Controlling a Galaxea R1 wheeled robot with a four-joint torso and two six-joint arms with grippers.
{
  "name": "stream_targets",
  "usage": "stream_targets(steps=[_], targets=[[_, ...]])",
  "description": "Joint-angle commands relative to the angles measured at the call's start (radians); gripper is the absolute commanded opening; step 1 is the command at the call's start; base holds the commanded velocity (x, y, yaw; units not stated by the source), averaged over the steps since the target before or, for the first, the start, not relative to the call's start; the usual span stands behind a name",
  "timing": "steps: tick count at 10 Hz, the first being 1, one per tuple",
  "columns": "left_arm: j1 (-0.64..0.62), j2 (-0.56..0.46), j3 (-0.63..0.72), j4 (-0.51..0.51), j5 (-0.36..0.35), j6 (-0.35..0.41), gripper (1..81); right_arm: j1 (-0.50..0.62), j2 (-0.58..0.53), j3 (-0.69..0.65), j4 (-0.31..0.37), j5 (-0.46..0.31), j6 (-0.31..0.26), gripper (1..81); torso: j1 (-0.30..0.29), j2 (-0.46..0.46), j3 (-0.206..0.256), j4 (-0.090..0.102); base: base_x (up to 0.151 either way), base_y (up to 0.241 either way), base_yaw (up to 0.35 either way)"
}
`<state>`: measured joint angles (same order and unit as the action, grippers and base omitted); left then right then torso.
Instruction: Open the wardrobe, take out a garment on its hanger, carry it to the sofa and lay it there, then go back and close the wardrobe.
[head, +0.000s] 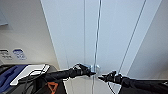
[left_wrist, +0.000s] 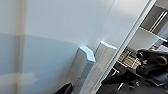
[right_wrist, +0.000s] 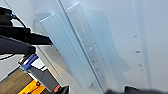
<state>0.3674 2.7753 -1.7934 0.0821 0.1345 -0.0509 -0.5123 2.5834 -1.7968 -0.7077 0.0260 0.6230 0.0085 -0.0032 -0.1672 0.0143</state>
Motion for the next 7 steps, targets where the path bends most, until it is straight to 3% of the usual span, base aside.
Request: stream_targets(steps=[1,7], targets=[[-0.156,0.038,-0.024,0.011,0.008,0.002,81.1,0.151,0.011,0.015,-0.004,0.002,0.006,81.1,0.000,0.000,0.000,0.000,0.000,0.000,0.000],[-0.156,0.040,-0.052,0.016,0.008,0.002,81.1,0.145,0.106,-0.094,-0.006,0.023,0.012,81.1,0.000,0.000,0.000,0.000,0.000,0.000,0.000]])
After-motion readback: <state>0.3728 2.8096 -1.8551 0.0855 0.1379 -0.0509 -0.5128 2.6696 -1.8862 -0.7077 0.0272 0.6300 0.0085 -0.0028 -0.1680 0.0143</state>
